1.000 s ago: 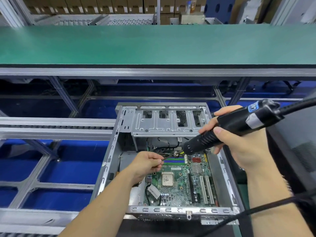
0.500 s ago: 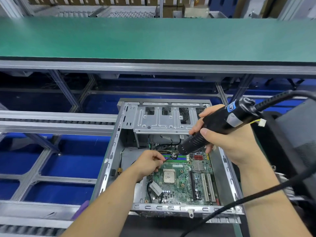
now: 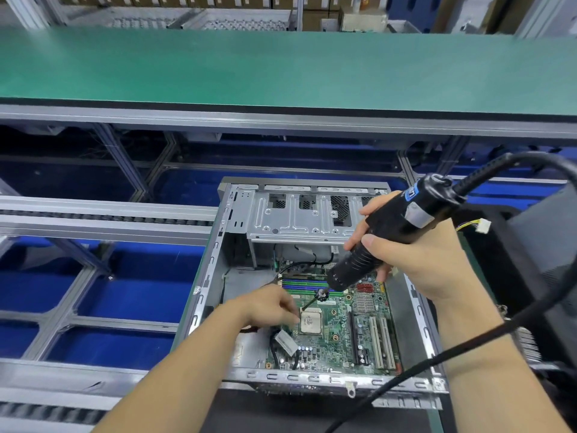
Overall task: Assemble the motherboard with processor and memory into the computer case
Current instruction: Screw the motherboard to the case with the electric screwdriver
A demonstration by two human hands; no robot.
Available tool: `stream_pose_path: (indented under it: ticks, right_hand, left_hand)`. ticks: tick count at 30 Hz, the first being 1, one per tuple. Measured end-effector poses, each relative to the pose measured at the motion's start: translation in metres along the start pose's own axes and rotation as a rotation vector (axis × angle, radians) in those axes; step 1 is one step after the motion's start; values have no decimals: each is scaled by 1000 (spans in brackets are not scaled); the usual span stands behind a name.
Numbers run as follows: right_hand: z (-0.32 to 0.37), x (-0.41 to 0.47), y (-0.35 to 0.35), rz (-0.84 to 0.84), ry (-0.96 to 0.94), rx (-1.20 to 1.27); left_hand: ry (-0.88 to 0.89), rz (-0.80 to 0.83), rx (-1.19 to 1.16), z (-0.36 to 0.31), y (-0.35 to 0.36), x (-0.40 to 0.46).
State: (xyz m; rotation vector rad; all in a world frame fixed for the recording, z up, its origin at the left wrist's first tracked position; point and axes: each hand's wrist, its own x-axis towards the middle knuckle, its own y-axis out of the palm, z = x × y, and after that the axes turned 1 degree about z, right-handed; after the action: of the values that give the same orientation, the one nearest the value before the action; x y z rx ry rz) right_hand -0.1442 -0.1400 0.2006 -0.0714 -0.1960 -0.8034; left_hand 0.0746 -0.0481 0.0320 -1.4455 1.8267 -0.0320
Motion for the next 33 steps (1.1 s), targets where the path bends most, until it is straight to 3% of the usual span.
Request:
stream_pose_path:
  ticks: [2,5,11,14,20,23,27,33]
  right_hand:
    - [-1,1,4,16,-3,2]
    - [-1,3,8,33,0,12]
    - [-2,4,10,66,14,51]
    - [-2,5,10,76,14,66]
    - [-1,6,9,107,-3,130]
    - [0,8,10,120,-4,162]
    - [-2,9,12,120,20,164]
    - [-3,15,14,117,38,186]
  left_hand:
    - [-16,166,72,4,-2,-10]
    - [-74,249,84,8,-2,-16]
    - [-330,128,166,17,-5,-16]
    - [-442,157,130,18,4,-15]
    - [-411,127,196,19,4,-9]
    - [-509,168,35,18,4,-5]
    - [-578,191,103,17,0,-7]
    - [-516,216,-190,14,0,-1]
